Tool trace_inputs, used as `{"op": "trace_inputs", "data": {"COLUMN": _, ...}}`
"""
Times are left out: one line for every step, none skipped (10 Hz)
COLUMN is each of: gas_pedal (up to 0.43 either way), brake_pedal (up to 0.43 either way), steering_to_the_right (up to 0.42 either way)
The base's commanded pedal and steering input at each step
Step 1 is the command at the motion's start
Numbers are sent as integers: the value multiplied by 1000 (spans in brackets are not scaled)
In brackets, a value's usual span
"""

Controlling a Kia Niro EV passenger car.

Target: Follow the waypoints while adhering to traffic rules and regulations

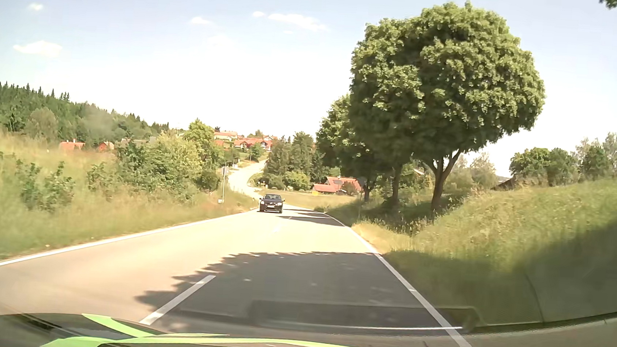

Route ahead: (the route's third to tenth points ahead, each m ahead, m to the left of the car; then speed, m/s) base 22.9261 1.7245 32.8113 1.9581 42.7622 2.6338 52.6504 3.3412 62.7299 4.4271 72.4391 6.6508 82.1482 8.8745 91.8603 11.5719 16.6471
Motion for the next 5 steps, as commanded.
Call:
{"op": "trace_inputs", "data": {"gas_pedal": 98, "brake_pedal": 0, "steering_to_the_right": -8}}
{"op": "trace_inputs", "data": {"gas_pedal": 118, "brake_pedal": 0, "steering_to_the_right": -8}}
{"op": "trace_inputs", "data": {"gas_pedal": 118, "brake_pedal": 0, "steering_to_the_right": -8}}
{"op": "trace_inputs", "data": {"gas_pedal": 118, "brake_pedal": 0, "steering_to_the_right": -9}}
{"op": "trace_inputs", "data": {"gas_pedal": 118, "brake_pedal": 0, "steering_to_the_right": -9}}
